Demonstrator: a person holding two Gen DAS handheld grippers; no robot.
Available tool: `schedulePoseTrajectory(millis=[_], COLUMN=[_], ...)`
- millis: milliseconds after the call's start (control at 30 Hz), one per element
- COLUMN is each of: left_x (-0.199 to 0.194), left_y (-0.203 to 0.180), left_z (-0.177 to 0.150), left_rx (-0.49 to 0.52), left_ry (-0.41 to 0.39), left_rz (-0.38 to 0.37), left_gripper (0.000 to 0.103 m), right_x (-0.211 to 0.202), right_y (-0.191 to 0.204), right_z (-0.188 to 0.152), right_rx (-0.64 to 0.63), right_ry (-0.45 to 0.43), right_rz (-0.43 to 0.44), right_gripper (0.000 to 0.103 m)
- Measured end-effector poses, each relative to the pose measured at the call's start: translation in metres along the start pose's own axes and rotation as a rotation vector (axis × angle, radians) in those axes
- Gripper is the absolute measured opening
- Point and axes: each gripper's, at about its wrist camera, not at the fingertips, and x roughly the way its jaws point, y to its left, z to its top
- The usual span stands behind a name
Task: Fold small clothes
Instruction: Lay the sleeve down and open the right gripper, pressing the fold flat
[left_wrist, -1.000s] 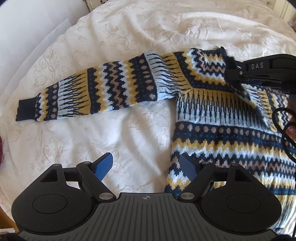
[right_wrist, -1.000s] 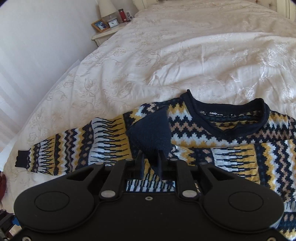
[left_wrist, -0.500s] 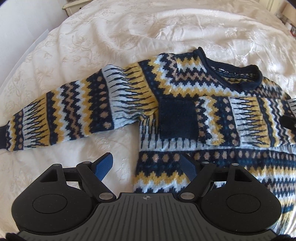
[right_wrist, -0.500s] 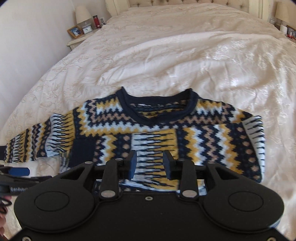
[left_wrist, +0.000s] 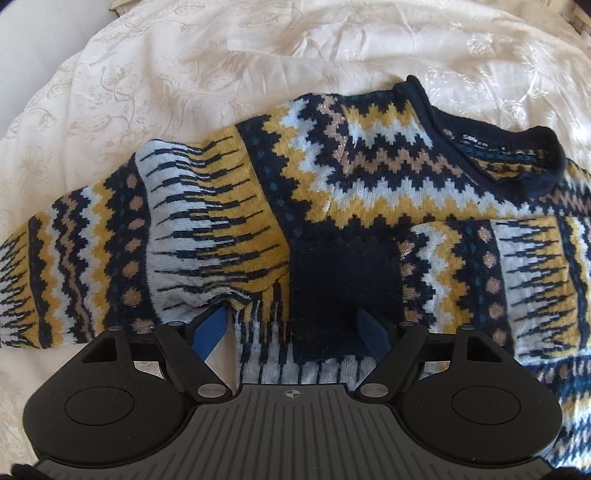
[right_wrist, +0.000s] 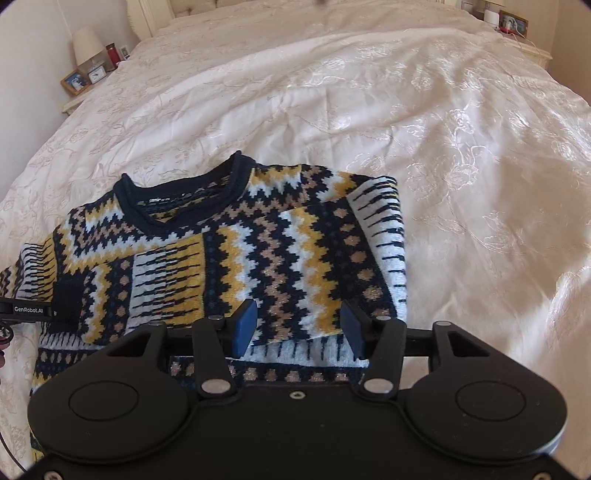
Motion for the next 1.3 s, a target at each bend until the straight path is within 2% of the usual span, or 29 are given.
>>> schedulePoseTrajectory(millis=[100,167,200,233,267,333,400,567,633,667,767,833,900,967,1100,1167,1300], left_x=[0.006,0.003,0.000,-0.003,-0.007,-0.013,-0.015,-0.012,-0.008,-0.004,0.003,0.009,0.012,0.017,0.018,0.017,0.016], left_y=[-0.005,-0.008,-0.011,-0.011,-0.007,0.008,0.021,0.019,0.012,0.009,0.002,-0.001,-0.005,-0.014,-0.020,-0.018,-0.005], left_z=[0.002,0.003,0.003,0.003,0.003,0.003,0.004,0.004,0.004,0.004,0.007,0.007,0.006,0.005,-0.007,-0.014,-0.027], left_rx=[0.001,0.008,0.020,0.024,0.009,-0.074,-0.116,-0.054,-0.027,-0.017,0.019,0.058,0.100,0.146,0.192,0.182,0.136], left_ry=[0.013,0.006,0.000,-0.004,-0.010,-0.011,-0.004,0.001,0.009,0.015,0.047,0.056,0.042,0.020,-0.047,-0.081,-0.123], left_rz=[-0.020,-0.002,0.053,0.100,0.111,0.071,0.050,0.060,0.082,0.092,0.122,0.163,0.196,0.224,0.238,0.224,0.182], left_gripper=[0.058,0.035,0.014,0.005,0.005,0.005,0.006,0.006,0.009,0.009,0.014,0.028,0.034,0.040,0.041,0.043,0.047], right_x=[0.003,0.003,0.003,0.003,0.002,0.002,0.005,0.034,0.054,0.063,0.073,0.071,0.064,0.054,0.025,0.011,-0.015], right_y=[-0.007,-0.011,-0.013,-0.016,-0.018,-0.024,-0.030,-0.046,-0.054,-0.057,-0.064,-0.065,-0.062,-0.058,-0.046,-0.036,-0.013], right_z=[0.002,0.003,0.004,0.005,0.006,0.008,0.012,0.022,0.024,0.024,0.024,0.025,0.026,0.026,0.024,0.022,0.014], right_rx=[0.017,0.023,0.028,0.032,0.036,0.043,0.045,0.083,0.098,0.100,0.139,0.156,0.151,0.147,0.130,0.101,0.051], right_ry=[-0.003,-0.007,-0.008,-0.010,-0.014,-0.020,-0.023,0.027,0.082,0.112,0.137,0.138,0.124,0.104,0.040,0.014,-0.053], right_rz=[-0.008,-0.015,-0.020,-0.023,-0.026,-0.036,-0.052,-0.115,-0.136,-0.164,-0.188,-0.193,-0.199,-0.195,-0.178,-0.175,-0.148], right_gripper=[0.058,0.058,0.058,0.058,0.058,0.058,0.058,0.058,0.053,0.044,0.042,0.045,0.050,0.050,0.066,0.068,0.082])
